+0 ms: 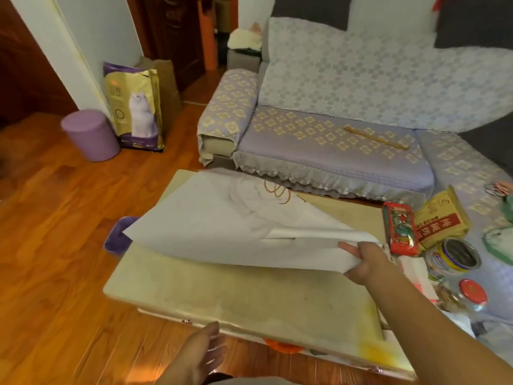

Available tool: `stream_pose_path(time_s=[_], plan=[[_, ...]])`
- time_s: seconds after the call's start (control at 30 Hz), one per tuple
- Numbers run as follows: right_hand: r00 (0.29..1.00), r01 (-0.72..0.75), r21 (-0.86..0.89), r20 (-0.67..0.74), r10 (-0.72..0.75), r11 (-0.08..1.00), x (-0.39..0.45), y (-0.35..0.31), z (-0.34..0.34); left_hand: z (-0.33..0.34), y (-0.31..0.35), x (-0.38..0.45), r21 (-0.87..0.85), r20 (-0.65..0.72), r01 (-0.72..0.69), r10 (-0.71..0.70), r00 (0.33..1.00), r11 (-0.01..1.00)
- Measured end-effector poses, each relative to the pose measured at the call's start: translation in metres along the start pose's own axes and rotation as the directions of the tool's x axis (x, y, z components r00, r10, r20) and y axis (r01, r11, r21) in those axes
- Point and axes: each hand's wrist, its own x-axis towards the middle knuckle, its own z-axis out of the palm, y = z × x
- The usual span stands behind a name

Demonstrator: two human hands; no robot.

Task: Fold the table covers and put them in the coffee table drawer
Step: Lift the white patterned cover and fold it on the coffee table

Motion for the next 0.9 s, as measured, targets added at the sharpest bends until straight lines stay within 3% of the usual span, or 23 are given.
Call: stream_pose_path(time_s=[0.13,0.3,0.47,0.67,0.77,0.9], plan=[[0.999,0.033,0.044,0.039,-0.035,0.998,-0.022,0.009,-0.002,0.027,0.03,-0.01,-0.192,0.039,-0.063,0.072,0.997,0.979],[0.991,-0.132,0.19,0.016,0.132,0.973,-0.028,0.035,-0.011,0.038,0.073,0.014,-0.339,0.078,-0.061,0.093,0.993,0.939],[0.983,-0.15,0.363,-0.04,0.177,0.92,-0.031,0.033,0.008,0.026,0.123,0.061,-0.255,0.061,0.017,-0.001,0.998,0.967],[0.975,-0.023,0.461,-0.186,0.122,0.887,-0.034,0.017,0.042,0.004,0.171,0.112,-0.197,0.002,0.139,-0.142,0.99,0.97],[0.964,0.049,0.46,-0.255,0.079,0.886,-0.034,0.01,0.053,-0.006,0.198,0.133,-0.27,0.051,0.107,-0.096,0.994,0.957],[0.947,0.106,0.462,-0.318,0.052,0.88,-0.035,0.016,0.056,-0.011,0.232,0.147,-0.158,0.011,0.057,-0.056,0.998,0.986]])
